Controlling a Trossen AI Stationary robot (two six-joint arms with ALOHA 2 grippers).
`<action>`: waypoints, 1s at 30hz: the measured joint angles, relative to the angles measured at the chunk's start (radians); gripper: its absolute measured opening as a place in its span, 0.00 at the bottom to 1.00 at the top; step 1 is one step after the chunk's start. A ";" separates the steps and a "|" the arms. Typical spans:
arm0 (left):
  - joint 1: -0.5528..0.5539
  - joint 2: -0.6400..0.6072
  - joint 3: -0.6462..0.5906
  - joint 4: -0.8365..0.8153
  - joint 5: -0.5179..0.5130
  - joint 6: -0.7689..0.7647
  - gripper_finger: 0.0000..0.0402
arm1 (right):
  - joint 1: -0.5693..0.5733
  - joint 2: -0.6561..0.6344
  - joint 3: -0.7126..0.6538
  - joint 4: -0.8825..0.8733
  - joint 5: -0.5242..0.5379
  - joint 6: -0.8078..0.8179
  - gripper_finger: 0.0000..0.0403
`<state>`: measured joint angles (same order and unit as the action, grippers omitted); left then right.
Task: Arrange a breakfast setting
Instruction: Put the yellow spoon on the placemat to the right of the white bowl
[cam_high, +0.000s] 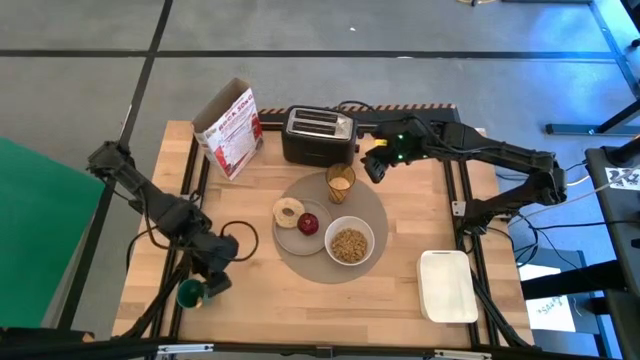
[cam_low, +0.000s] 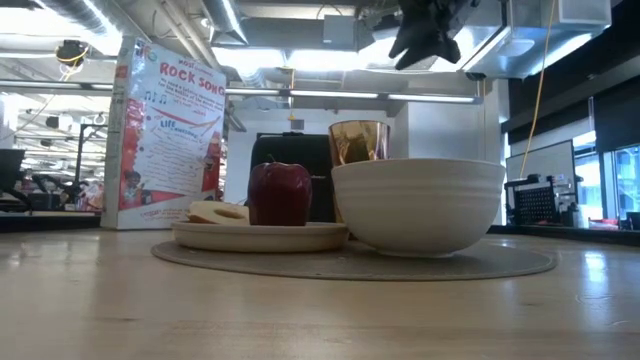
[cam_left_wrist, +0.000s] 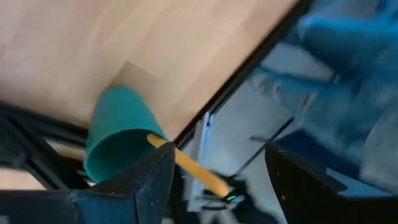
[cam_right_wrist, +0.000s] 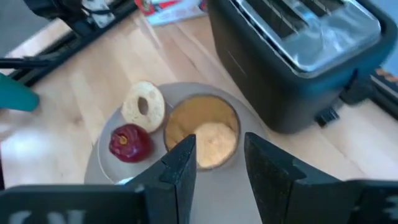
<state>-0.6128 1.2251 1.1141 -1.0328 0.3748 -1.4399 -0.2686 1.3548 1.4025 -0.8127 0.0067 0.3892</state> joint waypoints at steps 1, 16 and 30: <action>0.000 0.001 0.000 0.001 -0.009 -0.052 0.61 | 0.000 0.000 0.000 0.015 0.000 -0.008 0.31; -0.043 0.280 0.000 -0.065 0.350 -0.070 0.59 | 0.000 0.000 0.000 0.063 0.000 -0.094 0.31; -0.053 0.312 0.000 -0.060 0.309 -0.077 0.45 | 0.000 0.000 0.000 0.064 0.000 -0.146 0.31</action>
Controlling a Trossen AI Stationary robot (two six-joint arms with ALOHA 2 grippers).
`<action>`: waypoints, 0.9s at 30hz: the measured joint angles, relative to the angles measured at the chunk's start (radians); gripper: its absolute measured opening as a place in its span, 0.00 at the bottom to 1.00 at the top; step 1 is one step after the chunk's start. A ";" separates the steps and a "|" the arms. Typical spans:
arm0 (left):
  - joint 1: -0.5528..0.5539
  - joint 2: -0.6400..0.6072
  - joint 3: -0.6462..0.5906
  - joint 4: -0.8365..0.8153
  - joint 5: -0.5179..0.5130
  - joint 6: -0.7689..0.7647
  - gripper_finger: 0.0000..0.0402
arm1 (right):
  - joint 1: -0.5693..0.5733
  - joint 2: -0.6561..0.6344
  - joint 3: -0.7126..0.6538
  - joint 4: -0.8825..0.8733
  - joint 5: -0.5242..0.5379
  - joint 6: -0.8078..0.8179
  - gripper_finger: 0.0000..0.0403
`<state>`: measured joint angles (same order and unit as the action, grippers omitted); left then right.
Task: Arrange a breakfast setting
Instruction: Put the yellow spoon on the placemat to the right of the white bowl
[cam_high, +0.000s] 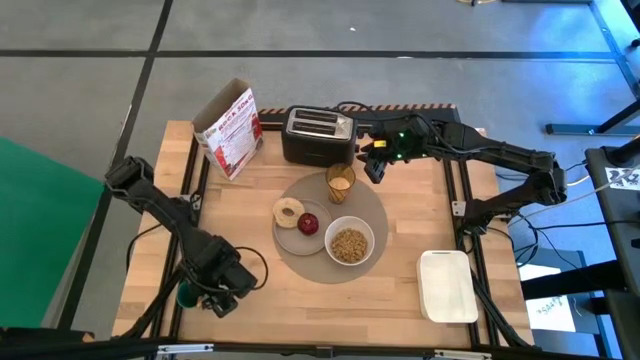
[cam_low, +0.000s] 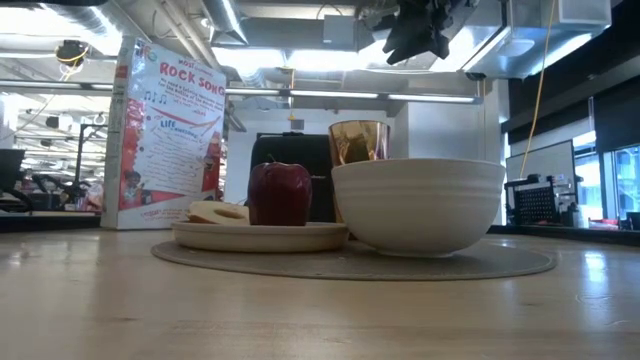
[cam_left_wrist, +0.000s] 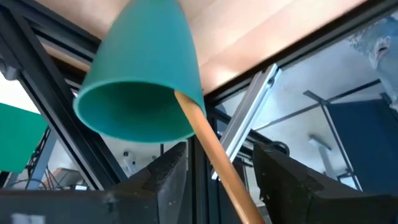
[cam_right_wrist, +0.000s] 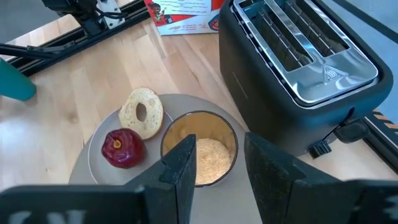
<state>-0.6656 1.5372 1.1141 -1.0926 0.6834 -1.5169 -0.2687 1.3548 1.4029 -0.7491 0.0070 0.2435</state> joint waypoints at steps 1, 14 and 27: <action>0.000 0.000 0.000 0.005 0.009 0.000 0.43 | 0.000 0.000 0.000 0.000 0.000 -0.005 0.31; -0.001 0.000 0.000 0.000 0.048 -0.029 0.22 | 0.000 0.000 0.000 0.000 0.000 -0.010 0.31; 0.000 -0.004 0.001 -0.026 0.074 -0.050 0.18 | 0.000 0.001 0.000 0.001 0.000 -0.010 0.31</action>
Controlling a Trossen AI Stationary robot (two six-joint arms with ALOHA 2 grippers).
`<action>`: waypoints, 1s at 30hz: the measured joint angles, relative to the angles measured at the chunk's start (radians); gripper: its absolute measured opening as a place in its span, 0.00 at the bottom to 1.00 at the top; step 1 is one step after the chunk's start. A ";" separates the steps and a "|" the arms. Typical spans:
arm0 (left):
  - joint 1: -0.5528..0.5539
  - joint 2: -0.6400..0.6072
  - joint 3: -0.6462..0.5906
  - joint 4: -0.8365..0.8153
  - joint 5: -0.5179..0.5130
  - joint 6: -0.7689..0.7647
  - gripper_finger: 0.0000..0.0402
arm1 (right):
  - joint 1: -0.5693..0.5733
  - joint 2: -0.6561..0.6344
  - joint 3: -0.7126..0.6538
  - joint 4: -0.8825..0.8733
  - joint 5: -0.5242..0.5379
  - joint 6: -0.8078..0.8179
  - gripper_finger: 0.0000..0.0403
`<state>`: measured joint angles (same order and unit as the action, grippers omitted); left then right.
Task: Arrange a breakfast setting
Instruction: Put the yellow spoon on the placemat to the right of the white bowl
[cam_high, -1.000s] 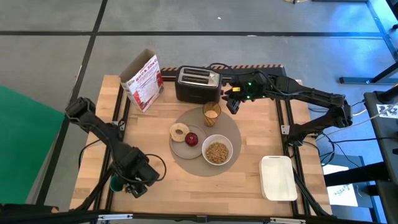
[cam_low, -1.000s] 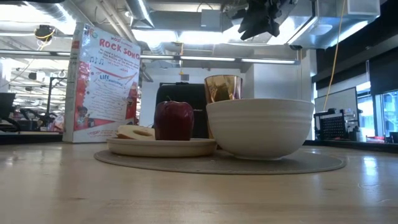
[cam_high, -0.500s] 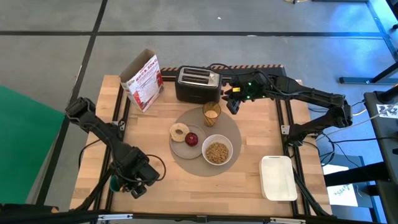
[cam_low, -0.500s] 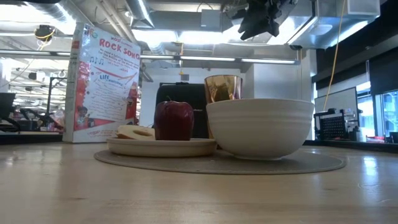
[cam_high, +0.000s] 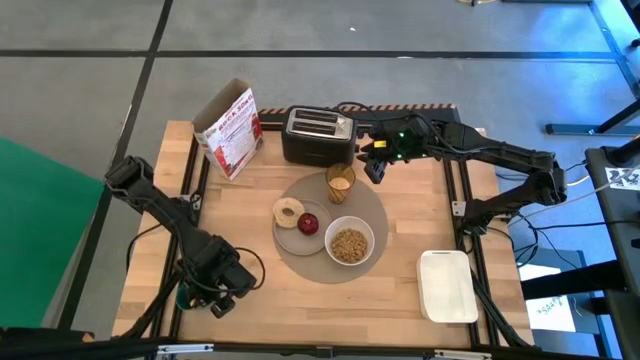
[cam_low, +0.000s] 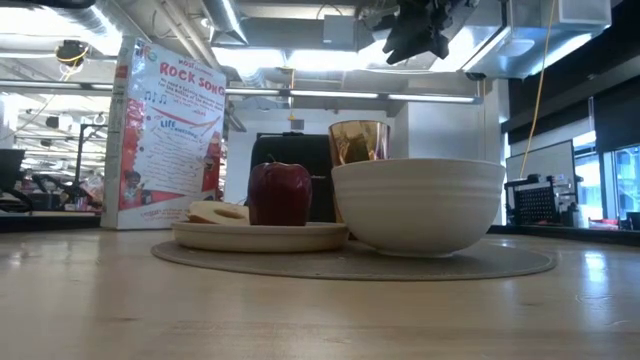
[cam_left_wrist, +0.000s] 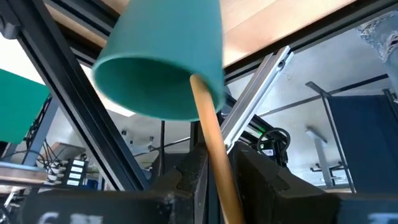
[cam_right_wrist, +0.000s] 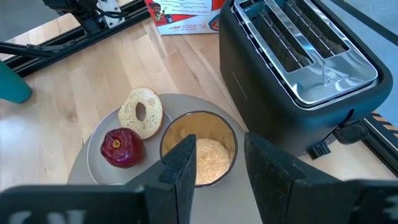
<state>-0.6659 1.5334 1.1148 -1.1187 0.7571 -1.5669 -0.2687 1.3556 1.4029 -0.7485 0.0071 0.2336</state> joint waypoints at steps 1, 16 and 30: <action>0.000 -0.002 0.000 0.000 0.003 0.000 0.18 | 0.000 0.000 0.000 0.001 0.000 0.000 0.31; 0.000 -0.010 0.259 -0.364 -0.068 -0.015 0.18 | 0.000 0.000 0.000 0.157 -0.127 0.001 0.31; 0.000 -0.016 0.412 -0.452 -0.129 -0.016 0.18 | 0.000 0.000 0.028 0.225 -0.227 0.001 0.31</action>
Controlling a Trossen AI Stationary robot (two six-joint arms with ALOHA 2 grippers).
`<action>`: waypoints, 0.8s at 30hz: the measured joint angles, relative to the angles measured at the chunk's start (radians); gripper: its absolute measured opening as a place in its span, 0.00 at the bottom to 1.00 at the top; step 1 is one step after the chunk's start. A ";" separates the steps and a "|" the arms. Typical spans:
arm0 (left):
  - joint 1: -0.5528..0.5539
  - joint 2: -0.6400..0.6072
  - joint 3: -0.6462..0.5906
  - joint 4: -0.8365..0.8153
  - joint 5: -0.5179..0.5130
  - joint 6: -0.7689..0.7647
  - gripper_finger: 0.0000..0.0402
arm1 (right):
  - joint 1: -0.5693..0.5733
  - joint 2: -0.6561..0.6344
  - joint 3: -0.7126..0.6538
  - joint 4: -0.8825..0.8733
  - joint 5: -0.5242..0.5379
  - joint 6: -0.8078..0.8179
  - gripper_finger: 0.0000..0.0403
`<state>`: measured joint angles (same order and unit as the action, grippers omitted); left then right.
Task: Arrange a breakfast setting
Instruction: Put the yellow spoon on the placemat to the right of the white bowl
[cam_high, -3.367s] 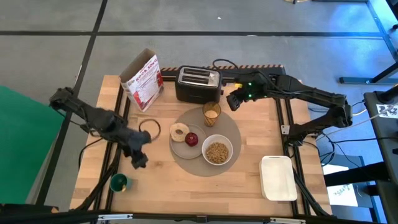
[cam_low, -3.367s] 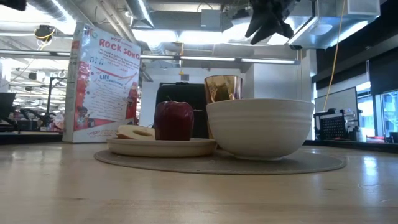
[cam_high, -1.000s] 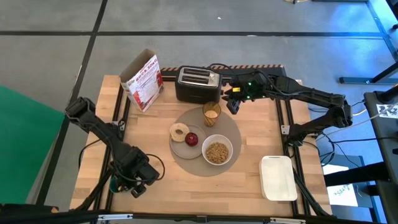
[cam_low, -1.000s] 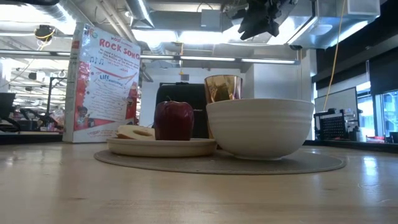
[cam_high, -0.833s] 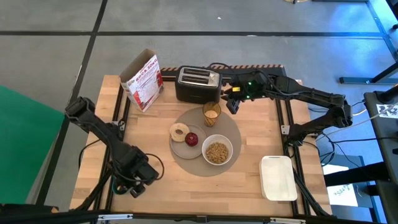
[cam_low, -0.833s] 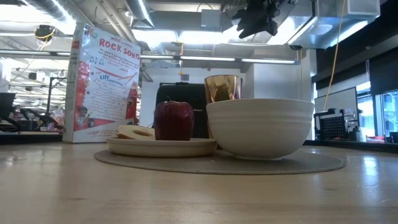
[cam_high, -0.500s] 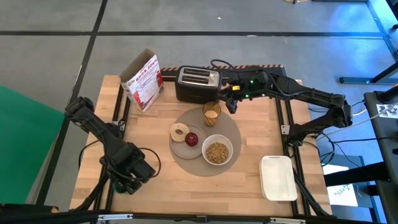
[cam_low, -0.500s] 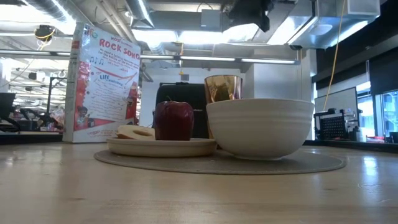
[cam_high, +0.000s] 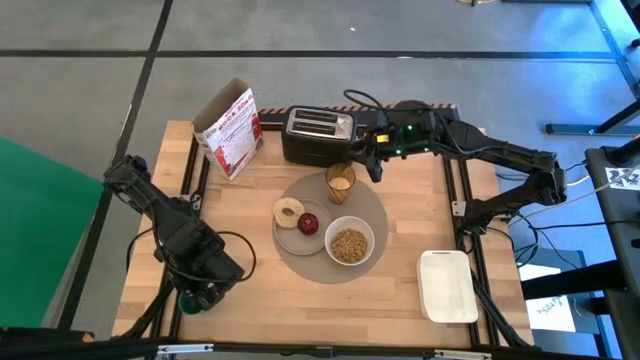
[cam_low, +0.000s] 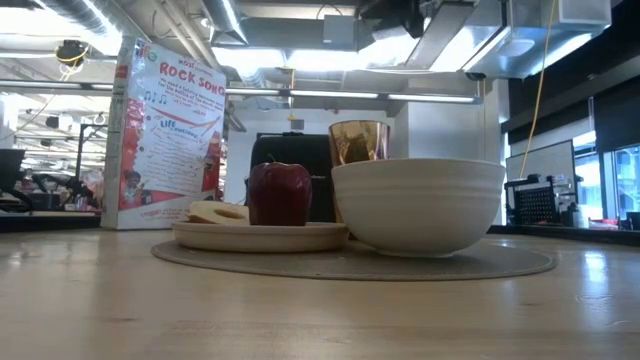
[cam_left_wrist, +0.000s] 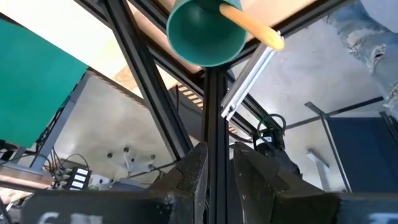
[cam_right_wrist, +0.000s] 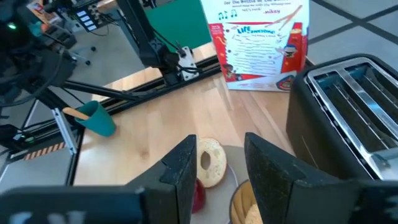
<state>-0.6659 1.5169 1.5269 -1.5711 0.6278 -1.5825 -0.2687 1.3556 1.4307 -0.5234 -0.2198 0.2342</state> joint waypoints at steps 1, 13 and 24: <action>0.000 0.000 0.000 0.000 -0.004 -0.002 0.18 | 0.000 0.000 0.005 0.000 -0.002 0.000 0.31; -0.063 -0.002 0.000 0.101 -0.452 0.202 0.23 | 0.000 -0.001 0.011 -0.068 -0.010 -0.004 0.31; -0.133 -0.085 -0.001 0.150 -0.741 0.385 0.39 | 0.000 0.001 -0.008 -0.076 -0.009 -0.022 0.31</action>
<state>-0.7984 1.4322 1.5259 -1.4210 -0.1131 -1.1976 -0.2684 1.3562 1.4225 -0.5990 -0.2289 0.2121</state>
